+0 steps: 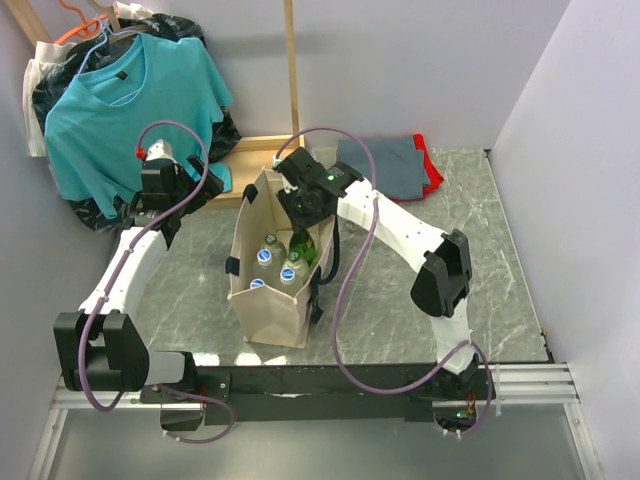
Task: Take the beverage out of the canvas bag
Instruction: Take out the drink from the canvas bag.
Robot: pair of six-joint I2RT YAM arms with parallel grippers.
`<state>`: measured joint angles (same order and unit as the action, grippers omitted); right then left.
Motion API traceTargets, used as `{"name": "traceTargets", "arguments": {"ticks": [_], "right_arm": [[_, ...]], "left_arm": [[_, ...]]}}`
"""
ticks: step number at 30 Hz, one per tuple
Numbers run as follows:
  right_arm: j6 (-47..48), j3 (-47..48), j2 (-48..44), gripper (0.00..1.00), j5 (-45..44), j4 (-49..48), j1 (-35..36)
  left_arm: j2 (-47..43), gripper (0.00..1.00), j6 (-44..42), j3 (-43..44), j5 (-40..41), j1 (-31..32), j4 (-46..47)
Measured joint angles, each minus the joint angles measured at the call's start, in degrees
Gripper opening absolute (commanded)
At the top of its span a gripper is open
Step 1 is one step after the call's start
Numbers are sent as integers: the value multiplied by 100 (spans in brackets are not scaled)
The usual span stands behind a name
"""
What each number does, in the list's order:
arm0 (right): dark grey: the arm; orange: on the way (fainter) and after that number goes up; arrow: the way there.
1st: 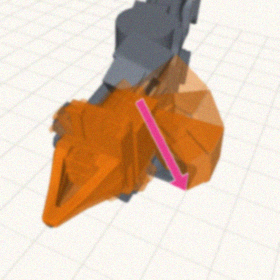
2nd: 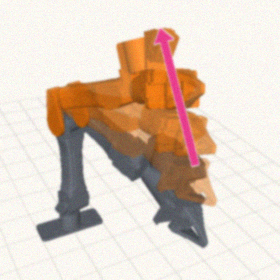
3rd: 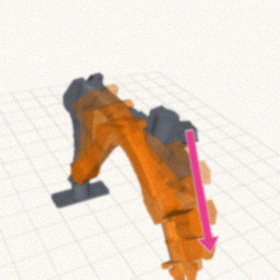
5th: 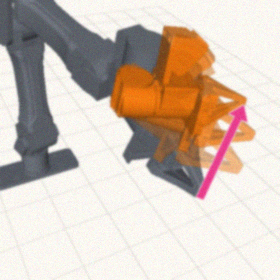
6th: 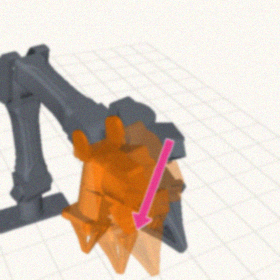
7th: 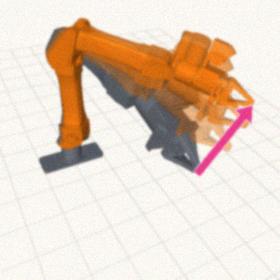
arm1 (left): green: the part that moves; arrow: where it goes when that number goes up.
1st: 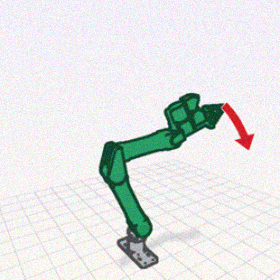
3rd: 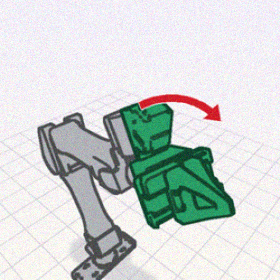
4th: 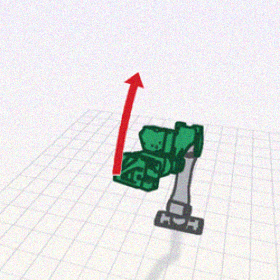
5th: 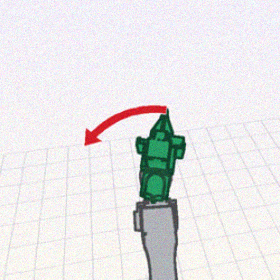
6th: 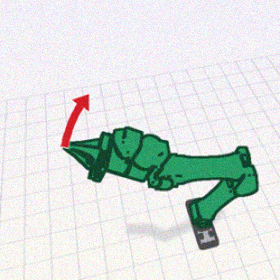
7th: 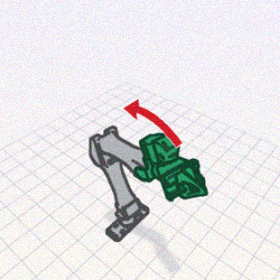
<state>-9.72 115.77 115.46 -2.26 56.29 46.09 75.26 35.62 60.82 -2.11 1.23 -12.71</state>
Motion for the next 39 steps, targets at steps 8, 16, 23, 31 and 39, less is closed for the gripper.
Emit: {"name": "traceTargets", "arguments": {"ticks": [8,16,23,31,39], "right_arm": [[42,422,197,0,-11,293,0],[83,905,299,0,-52,442,0],[105,992,299,0,-118,490,-2],[149,1209,299,0,-114,660,-2],[179,1368,297,0,-59,699,-2]], "left_arm": [[0,96,2,0,0,0,-2],[0,96,2,0,-2,0,-2],[0,96,2,0,-4,0,0],[0,96,2,0,-13,0,0],[0,96,2,0,-20,0,0]]}}
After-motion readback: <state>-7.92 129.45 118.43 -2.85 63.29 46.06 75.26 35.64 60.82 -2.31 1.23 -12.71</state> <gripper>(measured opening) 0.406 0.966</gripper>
